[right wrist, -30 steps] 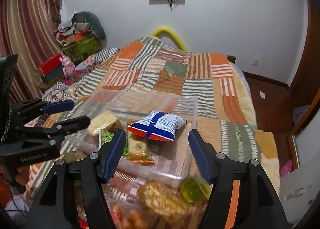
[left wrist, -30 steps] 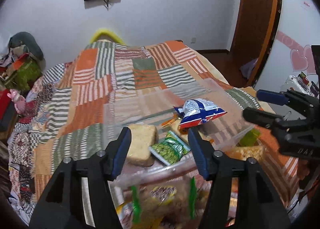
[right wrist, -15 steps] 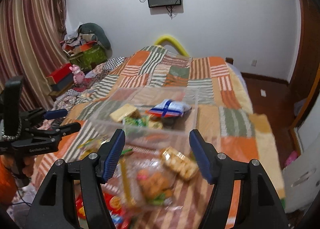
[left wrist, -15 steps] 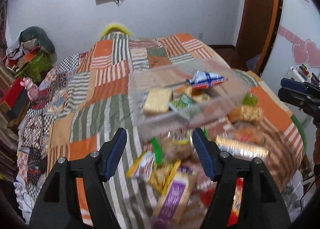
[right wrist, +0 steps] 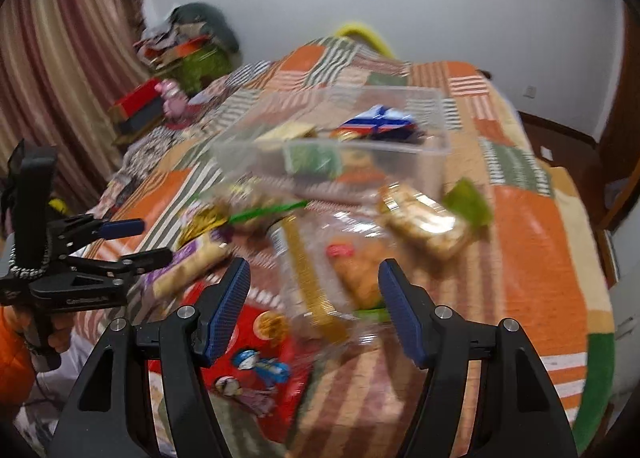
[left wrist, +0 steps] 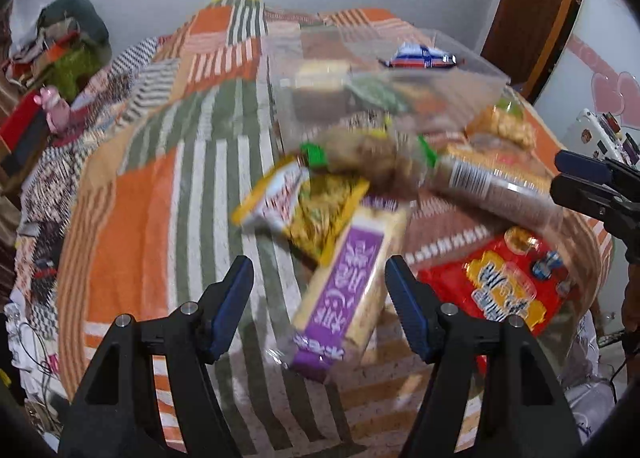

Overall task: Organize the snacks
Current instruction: 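Grasp the purple-labelled long cake with left tool while right grasps biscuit roll, then lower the long cake into the box with left tool while right lowers biscuit roll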

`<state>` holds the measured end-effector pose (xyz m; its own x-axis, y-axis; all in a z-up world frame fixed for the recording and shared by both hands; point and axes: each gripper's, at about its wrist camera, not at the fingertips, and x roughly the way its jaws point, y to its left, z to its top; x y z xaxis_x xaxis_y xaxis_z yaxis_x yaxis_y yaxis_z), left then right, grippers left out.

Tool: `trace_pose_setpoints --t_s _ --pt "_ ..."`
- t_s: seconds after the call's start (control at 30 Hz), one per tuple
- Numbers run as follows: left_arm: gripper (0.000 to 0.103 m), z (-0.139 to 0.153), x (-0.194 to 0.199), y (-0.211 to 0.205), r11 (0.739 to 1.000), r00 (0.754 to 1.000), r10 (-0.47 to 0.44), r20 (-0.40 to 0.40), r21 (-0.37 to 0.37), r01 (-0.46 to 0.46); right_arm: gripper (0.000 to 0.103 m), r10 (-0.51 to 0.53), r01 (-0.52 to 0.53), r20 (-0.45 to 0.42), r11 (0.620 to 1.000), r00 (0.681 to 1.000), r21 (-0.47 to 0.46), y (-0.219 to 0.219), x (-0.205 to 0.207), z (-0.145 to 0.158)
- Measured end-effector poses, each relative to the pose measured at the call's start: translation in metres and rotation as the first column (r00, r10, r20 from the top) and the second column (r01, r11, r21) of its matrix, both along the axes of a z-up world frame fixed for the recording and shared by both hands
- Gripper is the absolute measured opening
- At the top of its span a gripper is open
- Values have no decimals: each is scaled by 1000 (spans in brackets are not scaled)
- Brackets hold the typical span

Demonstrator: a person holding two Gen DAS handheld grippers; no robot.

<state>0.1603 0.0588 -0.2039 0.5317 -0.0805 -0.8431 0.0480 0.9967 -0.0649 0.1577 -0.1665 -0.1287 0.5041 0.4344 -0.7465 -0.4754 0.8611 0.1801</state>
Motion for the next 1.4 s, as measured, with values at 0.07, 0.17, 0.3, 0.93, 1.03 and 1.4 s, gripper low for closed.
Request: trace_pose_setpoints --t_s 0.07,0.17,0.3,0.93,1.03,1.4 --pt "68 -6 0 0 1000 1000 -2 -13 -9 2 57 20 -20 -14 1000 1000 -11 8 4 -6" --pt "68 -14 2 0 1000 1000 -6 -30 -30 5 49 32 -33 -37 999 999 -21 14 6 -15" --pt "67 -25 8 -2 998 998 -16 -56 -62 12 45 43 -45 -65 999 997 -19 15 8 -22" --pt "45 -28 16 -16 991 999 -33 -39 -132 28 44 74 -84 -122 994 990 -75 35 15 -46" --pt "45 -28 16 -17 991 999 -31 -27 -127 27 40 68 -80 -117 992 991 -101 39 15 -51" --pt "45 -7 1 -17 993 1000 -23 21 -113 26 35 60 -62 -91 998 994 -20 25 5 -31"
